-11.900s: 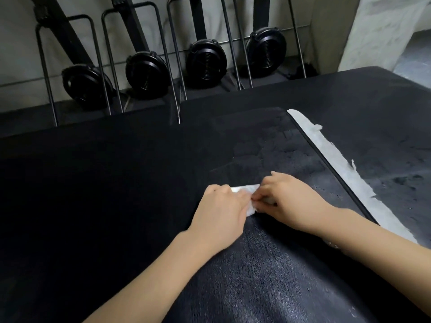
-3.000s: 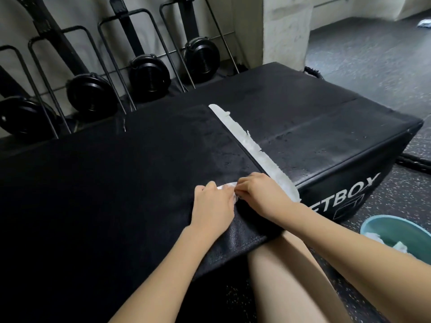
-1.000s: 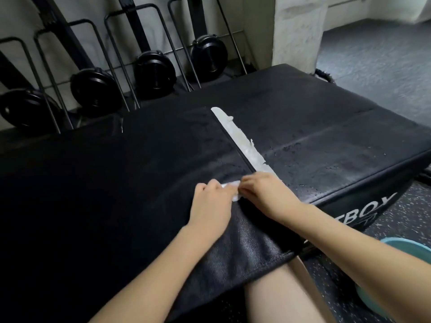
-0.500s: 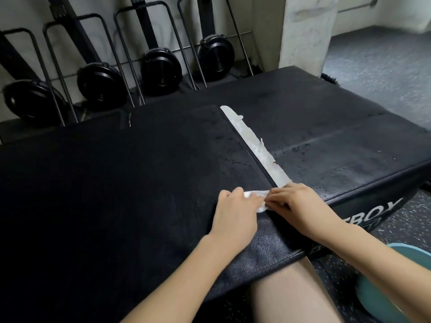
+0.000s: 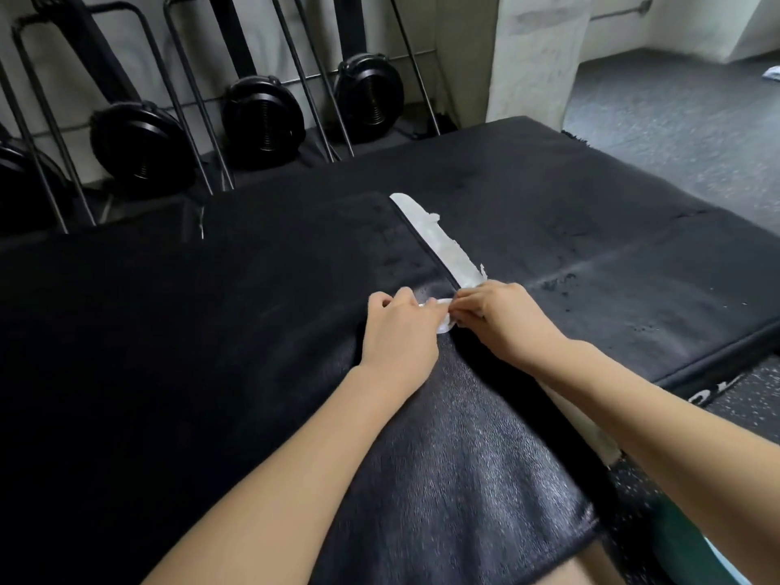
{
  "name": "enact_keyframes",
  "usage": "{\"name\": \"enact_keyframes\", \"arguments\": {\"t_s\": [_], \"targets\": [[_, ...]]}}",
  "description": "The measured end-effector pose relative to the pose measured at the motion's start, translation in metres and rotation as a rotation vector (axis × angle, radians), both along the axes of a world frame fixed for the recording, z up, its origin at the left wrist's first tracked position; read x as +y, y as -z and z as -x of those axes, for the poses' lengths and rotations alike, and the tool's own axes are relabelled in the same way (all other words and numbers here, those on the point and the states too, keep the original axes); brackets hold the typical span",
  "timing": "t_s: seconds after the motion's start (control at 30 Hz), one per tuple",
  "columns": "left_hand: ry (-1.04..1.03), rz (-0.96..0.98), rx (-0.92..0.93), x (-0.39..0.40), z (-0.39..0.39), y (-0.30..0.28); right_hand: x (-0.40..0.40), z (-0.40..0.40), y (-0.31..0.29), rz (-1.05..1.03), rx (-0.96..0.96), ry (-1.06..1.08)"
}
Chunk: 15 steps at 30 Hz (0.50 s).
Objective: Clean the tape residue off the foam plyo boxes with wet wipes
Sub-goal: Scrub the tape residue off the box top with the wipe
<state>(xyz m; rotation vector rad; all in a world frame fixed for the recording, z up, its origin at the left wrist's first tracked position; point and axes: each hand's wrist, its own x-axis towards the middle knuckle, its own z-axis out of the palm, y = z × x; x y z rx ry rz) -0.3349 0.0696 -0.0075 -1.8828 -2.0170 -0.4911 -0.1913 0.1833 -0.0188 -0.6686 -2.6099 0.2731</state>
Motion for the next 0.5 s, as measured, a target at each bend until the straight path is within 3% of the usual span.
{"name": "enact_keyframes", "arguments": {"t_s": [0.27, 0.5], "targets": [[-0.042, 0.063, -0.024, 0.047, 0.068, 0.002, 0.043, 0.072, 0.000, -0.011, 0.007, 0.053], [0.069, -0.003, -0.160, 0.017, 0.057, -0.007, 0.008, 0.050, -0.016, 0.112, -0.038, 0.022]]}}
